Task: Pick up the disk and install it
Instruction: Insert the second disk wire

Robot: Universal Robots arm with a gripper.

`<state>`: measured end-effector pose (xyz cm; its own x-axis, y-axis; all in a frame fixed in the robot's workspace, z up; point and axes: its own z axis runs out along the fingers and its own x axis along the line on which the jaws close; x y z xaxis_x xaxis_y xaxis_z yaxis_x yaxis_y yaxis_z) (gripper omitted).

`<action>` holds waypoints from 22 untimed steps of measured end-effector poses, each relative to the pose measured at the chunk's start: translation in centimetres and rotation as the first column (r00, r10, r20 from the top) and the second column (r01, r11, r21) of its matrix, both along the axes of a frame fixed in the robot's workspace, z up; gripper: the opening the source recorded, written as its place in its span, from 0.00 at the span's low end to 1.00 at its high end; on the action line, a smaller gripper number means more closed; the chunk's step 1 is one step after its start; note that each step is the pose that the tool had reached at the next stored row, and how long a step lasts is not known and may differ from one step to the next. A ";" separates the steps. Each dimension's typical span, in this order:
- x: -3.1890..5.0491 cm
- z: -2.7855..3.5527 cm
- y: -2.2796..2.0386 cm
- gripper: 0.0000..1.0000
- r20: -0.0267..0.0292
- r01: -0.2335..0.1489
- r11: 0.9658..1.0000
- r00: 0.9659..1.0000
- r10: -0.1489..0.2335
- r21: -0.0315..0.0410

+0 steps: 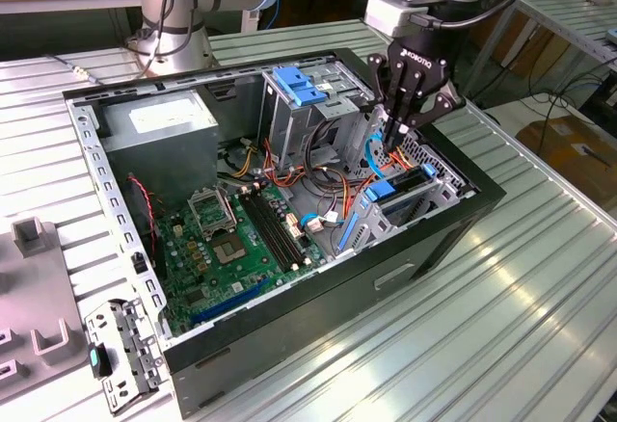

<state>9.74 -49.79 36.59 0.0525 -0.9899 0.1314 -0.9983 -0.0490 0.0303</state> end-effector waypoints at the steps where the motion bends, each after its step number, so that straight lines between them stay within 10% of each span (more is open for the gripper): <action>1: 0.00 0.00 -0.07 0.16 0.000 0.000 1.000 1.000 0.000 0.001; 12: 0.00 -0.01 -0.68 0.16 0.001 0.000 1.000 1.000 0.000 0.007; 17: -0.34 -0.03 -1.29 0.16 0.017 -0.008 1.000 1.000 0.008 0.017; 22: -0.55 -0.11 -2.38 0.16 0.027 -0.012 0.999 1.000 0.011 0.051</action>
<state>9.19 -52.17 36.48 0.0609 -0.9947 0.0826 -0.9981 -0.0611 0.0007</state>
